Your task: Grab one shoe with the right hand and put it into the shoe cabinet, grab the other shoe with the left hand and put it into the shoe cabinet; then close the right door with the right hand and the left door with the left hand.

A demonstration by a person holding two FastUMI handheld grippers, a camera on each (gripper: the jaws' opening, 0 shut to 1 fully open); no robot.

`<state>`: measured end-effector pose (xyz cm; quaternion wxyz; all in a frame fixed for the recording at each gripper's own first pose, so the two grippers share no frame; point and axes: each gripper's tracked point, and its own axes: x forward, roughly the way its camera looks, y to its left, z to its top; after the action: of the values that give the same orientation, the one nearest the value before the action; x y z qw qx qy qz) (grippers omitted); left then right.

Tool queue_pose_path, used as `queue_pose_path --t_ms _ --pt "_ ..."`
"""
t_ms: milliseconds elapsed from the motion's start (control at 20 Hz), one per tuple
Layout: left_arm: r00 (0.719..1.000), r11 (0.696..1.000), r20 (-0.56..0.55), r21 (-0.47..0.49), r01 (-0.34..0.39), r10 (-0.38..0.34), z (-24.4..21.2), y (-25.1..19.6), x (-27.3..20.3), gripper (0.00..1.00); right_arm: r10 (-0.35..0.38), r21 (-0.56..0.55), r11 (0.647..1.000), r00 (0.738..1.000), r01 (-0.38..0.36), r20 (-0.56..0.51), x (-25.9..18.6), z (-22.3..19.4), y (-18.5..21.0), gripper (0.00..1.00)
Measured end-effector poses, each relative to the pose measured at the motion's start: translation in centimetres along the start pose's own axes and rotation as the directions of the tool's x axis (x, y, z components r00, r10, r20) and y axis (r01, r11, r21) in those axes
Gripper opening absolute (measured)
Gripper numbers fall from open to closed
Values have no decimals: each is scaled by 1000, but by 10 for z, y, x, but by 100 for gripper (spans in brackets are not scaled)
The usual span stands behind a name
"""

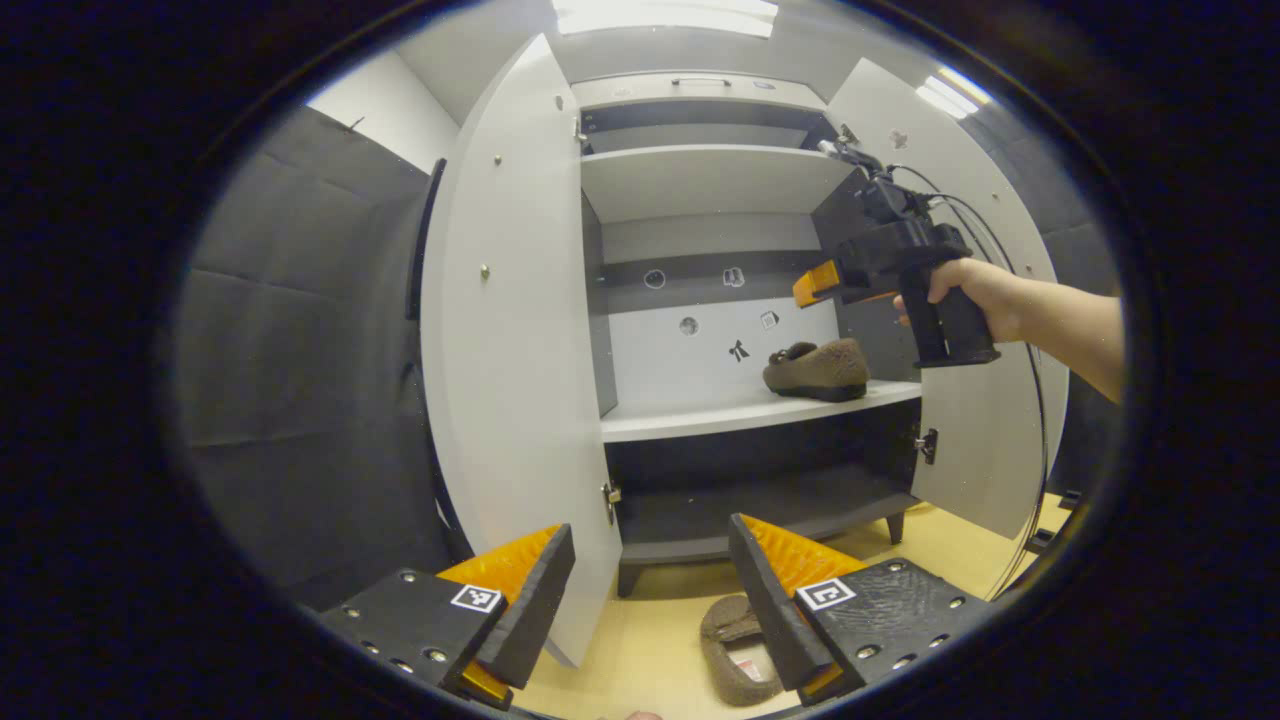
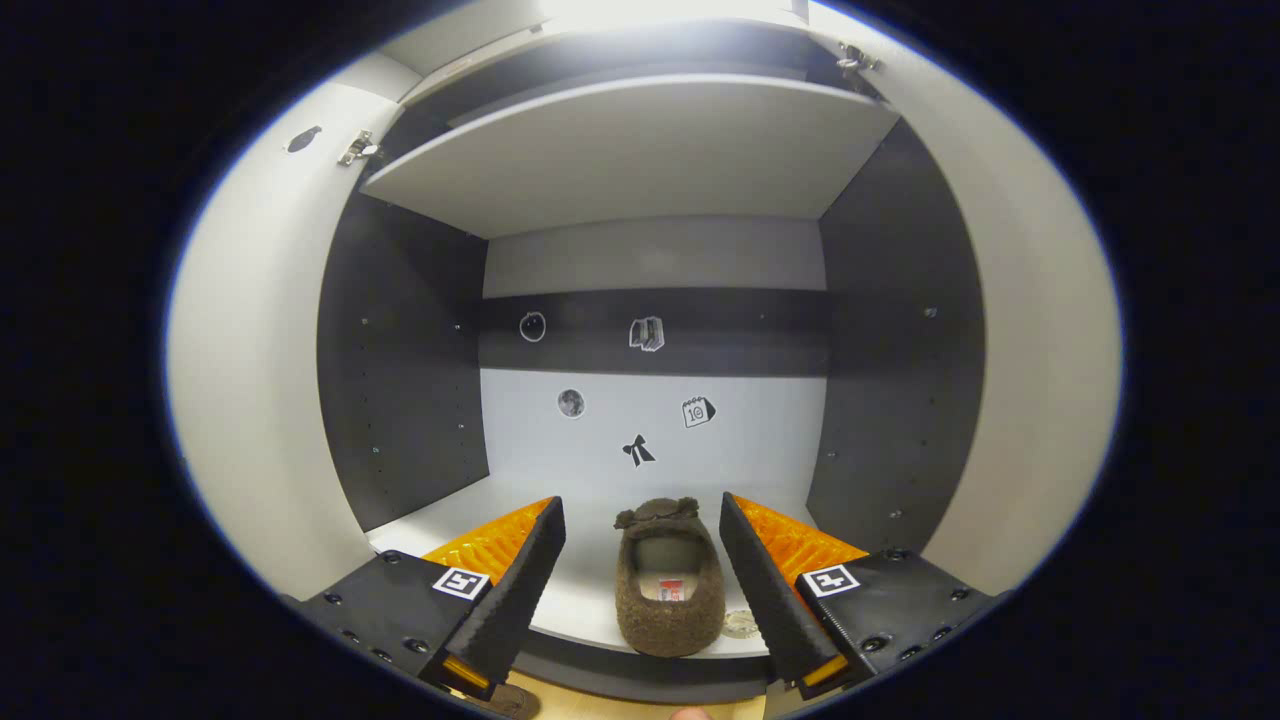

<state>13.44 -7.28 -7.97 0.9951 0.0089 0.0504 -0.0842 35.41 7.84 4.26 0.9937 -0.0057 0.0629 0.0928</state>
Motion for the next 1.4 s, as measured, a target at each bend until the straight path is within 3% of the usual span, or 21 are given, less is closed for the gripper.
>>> queue_pose_path --t_ms 50,150,300,600,650,700,750,800,900,950,1000,1050,1400 --pt "1000 1000 -11 -2 15 -15 -5 -3 1 90 -7 -1 1000 1000 7 18 -12 2 -1 94" --pt "998 999 -37 -3 48 -48 -16 -9 6 90 -16 -10 1000 999 17 46 -33 3 -3 98" --pt "991 995 -82 1 102 -102 -37 -17 10 90 -41 -41 998 997 44 61 -64 -1 -11 96" --pt "958 981 -210 -31 192 -194 -98 -38 19 90 -80 -72 994 995 85 68 -108 -22 -23 98" --pt "951 979 -234 -33 201 -204 -110 -40 22 90 -87 -70 993 994 91 63 -114 -27 -24 98" --pt "942 977 -261 -36 209 -211 -122 -41 25 83 -89 -72 993 994 93 58 -120 -31 -24 98" --pt "933 975 -287 -39 217 -219 -135 -42 27 98 -94 -74 992 994 98 54 -123 -38 -23 98" --pt "921 973 -318 -41 226 -227 -148 -43 31 91 -100 -80 991 994 104 51 -129 -42 -24 98" --pt "894 969 -376 -54 241 -244 -171 -47 33 91 -113 -93 989 993 117 43 -138 -49 -25 98" --pt "883 967 -397 -60 248 -251 -181 -49 36 98 -119 -95 988 992 122 38 -142 -53 -25 98" --pt "872 966 -417 -64 251 -255 -192 -50 38 99 -120 -93 988 992 123 34 -146 -55 -24 98" --pt "863 965 -436 -69 252 -257 -203 -54 38 91 -122 -88 988 992 123 27 -150 -59 -23 98" --pt "815 969 -528 -74 237 -240 -251 -60 56 91 -88 -66 994 996 86 -30 -175 -77 -11 96"
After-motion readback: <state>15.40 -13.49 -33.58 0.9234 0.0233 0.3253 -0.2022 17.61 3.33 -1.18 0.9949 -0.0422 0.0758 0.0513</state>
